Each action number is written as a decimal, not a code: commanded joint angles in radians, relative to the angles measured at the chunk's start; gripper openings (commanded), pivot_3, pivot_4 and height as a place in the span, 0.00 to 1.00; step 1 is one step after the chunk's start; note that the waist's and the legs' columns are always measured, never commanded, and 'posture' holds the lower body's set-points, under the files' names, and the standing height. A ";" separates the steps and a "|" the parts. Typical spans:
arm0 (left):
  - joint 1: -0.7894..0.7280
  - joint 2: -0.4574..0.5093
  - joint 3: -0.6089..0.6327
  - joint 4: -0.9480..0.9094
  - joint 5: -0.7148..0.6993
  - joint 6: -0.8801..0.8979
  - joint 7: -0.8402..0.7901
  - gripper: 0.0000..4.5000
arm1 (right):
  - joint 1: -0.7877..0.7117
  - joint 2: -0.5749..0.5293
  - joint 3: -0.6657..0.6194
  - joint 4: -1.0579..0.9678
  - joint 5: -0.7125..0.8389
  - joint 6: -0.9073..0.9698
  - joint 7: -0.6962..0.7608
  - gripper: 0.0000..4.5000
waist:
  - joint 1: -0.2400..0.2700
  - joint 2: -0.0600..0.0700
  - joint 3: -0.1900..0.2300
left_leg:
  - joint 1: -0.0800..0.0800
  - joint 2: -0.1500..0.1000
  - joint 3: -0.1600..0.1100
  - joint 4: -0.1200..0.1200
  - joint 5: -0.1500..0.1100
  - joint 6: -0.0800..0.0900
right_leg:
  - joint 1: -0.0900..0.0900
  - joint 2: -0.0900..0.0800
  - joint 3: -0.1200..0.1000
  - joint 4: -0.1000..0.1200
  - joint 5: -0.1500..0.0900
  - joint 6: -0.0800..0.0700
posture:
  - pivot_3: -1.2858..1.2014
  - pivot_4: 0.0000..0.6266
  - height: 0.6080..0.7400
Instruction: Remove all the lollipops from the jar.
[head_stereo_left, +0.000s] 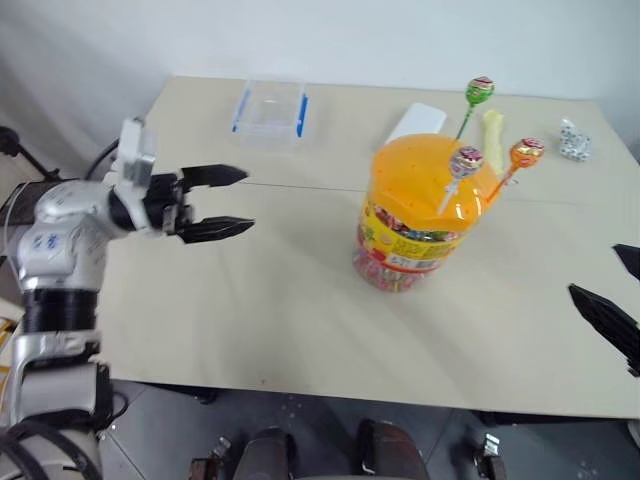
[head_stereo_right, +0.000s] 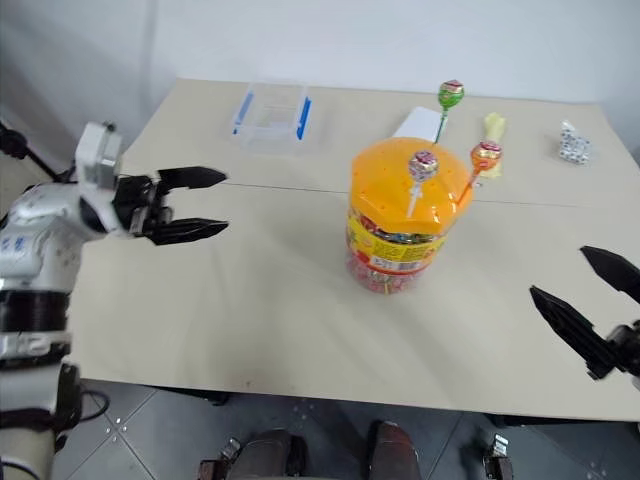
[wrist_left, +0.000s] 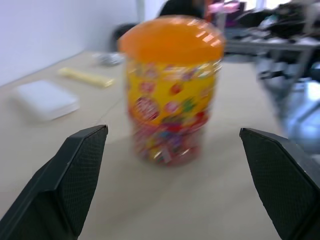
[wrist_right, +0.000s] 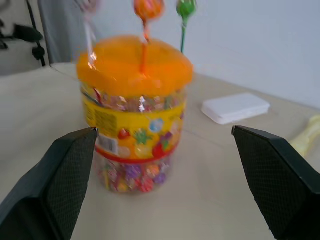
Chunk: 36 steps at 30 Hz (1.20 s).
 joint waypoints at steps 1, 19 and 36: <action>-0.132 -0.113 -0.061 0.044 0.016 -0.033 -0.042 1.00 | 0.024 0.069 0.005 -0.123 0.026 -0.051 -0.040 1.00 | 0.005 -0.001 0.001 | -0.001 0.000 0.000 0.001 -0.001 0.001 | 0.000 0.000 0.001 0.000 0.000 0.000 | 0.52 0.24 1.00; -0.455 -0.468 -0.223 0.253 0.196 0.036 0.068 1.00 | 0.171 0.196 0.034 -0.185 0.037 -0.196 -0.001 1.00 | -0.007 -0.003 0.002 | -0.002 -0.001 0.003 0.002 -0.002 0.004 | -0.001 0.002 0.008 -0.005 0.001 0.003 | 0.52 0.24 1.00; -0.427 -0.507 -0.258 0.163 0.225 0.060 0.051 0.29 | 0.127 0.154 0.048 -0.152 0.015 -0.211 -0.034 1.00 | -0.005 -0.003 0.002 | -0.002 -0.001 0.004 0.003 -0.003 0.005 | -0.001 0.002 0.009 -0.006 0.001 0.003 | 0.52 0.24 1.00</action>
